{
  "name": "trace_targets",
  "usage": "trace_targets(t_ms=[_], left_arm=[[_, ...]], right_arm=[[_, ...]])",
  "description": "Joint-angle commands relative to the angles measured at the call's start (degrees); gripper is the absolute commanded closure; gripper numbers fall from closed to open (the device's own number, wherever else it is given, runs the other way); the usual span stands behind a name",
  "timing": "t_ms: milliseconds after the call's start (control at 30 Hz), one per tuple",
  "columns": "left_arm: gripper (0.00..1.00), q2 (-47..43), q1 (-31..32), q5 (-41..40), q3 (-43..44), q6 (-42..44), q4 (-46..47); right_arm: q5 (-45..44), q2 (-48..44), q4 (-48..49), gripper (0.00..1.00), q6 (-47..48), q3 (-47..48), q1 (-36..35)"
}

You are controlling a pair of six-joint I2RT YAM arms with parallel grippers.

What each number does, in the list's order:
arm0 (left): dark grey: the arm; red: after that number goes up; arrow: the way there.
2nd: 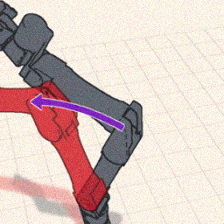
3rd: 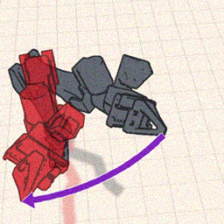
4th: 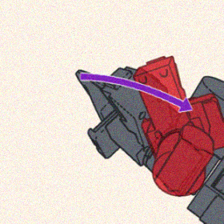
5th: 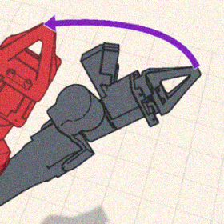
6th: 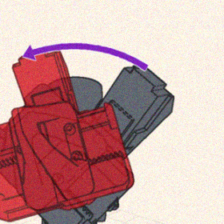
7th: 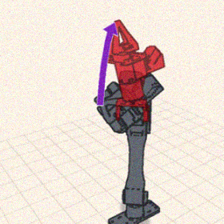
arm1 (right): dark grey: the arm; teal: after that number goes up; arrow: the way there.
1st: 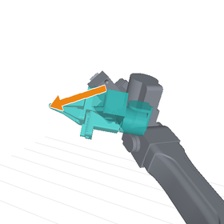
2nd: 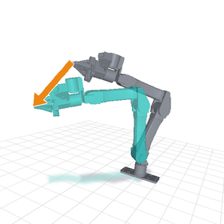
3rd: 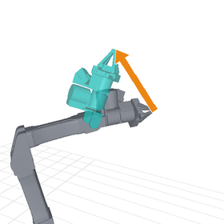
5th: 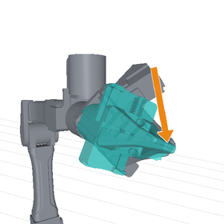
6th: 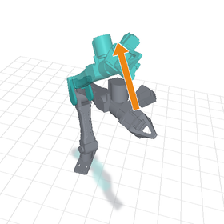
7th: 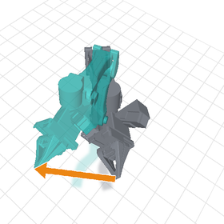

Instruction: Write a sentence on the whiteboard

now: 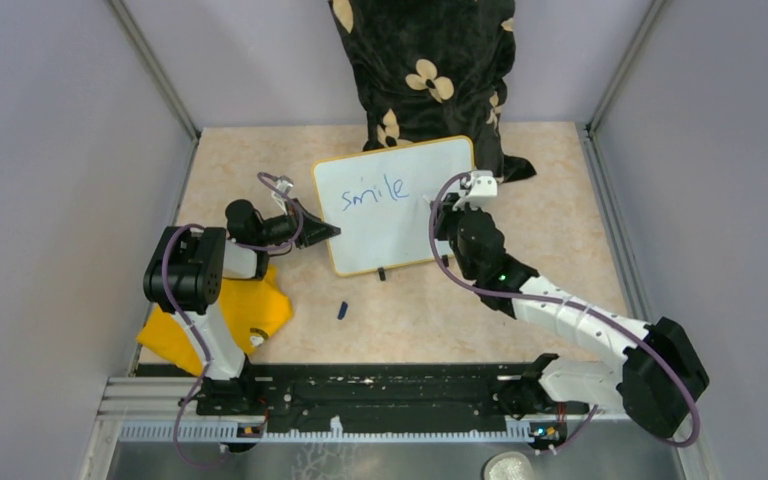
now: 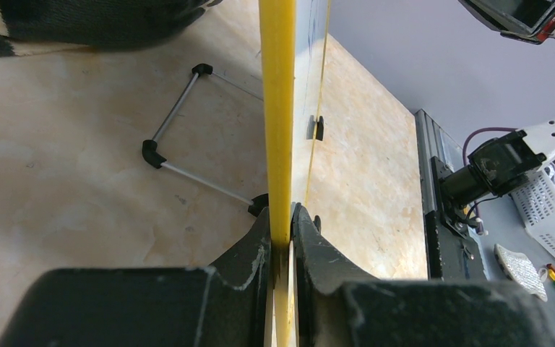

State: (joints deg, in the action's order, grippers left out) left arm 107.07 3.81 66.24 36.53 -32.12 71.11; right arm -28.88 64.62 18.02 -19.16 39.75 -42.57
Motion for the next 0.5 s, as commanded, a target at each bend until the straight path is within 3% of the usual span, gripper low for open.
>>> trace_targets(t_ms=[0, 467], left_arm=[[1.00, 1.32, 0.67, -1.90, 0.37, 3.91, -2.46], [1.00, 1.41, 0.67, -1.86, 0.43, 3.92, -2.63]], right_arm=[[-0.67, 0.83, 4.94, 1.00, -0.62, 0.95, 0.16], [-0.35, 5.52, 7.11, 1.00, -0.18, 3.49, 0.24]])
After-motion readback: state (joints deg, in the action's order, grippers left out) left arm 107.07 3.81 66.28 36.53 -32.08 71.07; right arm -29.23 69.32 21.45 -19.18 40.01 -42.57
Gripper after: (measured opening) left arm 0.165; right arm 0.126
